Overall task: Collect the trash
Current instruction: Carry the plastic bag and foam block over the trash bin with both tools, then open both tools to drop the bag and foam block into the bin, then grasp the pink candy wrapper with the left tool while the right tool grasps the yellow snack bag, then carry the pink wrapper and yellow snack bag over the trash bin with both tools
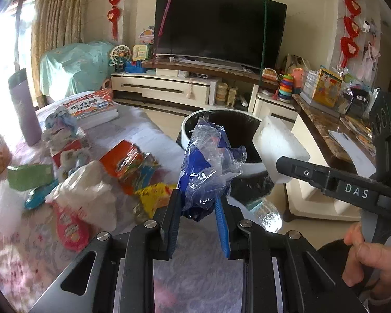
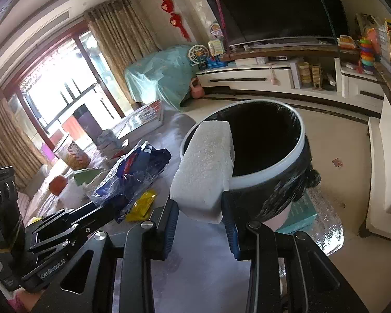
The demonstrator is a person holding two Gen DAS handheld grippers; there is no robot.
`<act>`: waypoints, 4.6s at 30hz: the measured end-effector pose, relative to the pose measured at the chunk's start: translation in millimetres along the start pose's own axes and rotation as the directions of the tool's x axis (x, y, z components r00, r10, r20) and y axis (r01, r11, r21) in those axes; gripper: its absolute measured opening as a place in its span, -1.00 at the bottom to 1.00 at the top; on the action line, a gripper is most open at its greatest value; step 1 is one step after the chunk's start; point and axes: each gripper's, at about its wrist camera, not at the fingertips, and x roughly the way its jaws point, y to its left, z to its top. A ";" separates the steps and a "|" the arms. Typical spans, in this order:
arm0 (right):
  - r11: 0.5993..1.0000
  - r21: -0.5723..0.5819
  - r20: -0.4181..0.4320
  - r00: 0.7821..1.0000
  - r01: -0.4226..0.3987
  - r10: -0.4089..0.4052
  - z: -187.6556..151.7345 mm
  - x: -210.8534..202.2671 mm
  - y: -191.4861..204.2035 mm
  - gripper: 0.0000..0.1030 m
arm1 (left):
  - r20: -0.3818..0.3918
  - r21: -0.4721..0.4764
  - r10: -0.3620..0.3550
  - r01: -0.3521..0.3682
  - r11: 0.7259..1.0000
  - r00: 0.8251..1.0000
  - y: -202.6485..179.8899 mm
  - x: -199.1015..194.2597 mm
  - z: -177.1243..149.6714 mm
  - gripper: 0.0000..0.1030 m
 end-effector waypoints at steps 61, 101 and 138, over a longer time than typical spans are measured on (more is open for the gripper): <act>0.996 0.090 0.025 0.999 0.021 -0.023 33.5 8.9 -33.8 0.77 | -0.006 -0.118 -0.010 0.010 0.993 1.000 -10.7 34.8 18.5 0.29; 0.992 0.003 -0.113 0.985 -0.129 0.128 -35.2 48.7 69.6 0.75 | -0.054 -0.325 0.132 -0.143 0.935 0.990 81.0 -67.3 -62.2 0.29; 0.983 -0.082 -0.190 0.971 -0.164 0.146 -41.9 71.1 86.0 -0.28 | -0.106 -0.288 0.143 -0.168 0.943 0.984 89.6 -56.5 -74.4 -0.75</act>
